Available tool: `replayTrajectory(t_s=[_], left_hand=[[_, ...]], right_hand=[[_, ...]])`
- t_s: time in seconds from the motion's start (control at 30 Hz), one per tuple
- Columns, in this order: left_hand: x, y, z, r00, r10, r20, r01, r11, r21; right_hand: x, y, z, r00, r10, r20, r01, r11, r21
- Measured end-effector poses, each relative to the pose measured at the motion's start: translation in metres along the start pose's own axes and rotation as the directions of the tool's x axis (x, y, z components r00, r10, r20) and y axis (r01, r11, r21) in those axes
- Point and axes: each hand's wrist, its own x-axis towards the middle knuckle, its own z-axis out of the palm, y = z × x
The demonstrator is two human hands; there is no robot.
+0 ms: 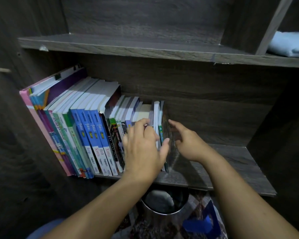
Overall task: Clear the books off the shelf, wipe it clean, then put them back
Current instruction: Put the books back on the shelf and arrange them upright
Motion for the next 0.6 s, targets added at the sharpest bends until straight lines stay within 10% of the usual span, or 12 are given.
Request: replayTrajectory(t_s=[0.13,0.3,0.6], left_hand=[[-0.005,0.014,-0.006,0.978,-0.156,0.141,0.179,0.969,-0.171],[0.005,0.020,-0.005,0.876,-0.278,0.395,0.282,0.958,0.048],[0.039,0.008,-0.065,0.814,-0.136,0.565,-0.074,0.940,0.332]], right_hand=[[0.004,0.002,0.013,0.999,-0.007,0.035,0.003,0.995,0.101],[0.005,0.002,0.022,0.993,-0.064,0.104,0.049,0.989,0.138],[0.011,-0.001,0.026,0.978,-0.207,-0.042,0.210,0.972,0.108]])
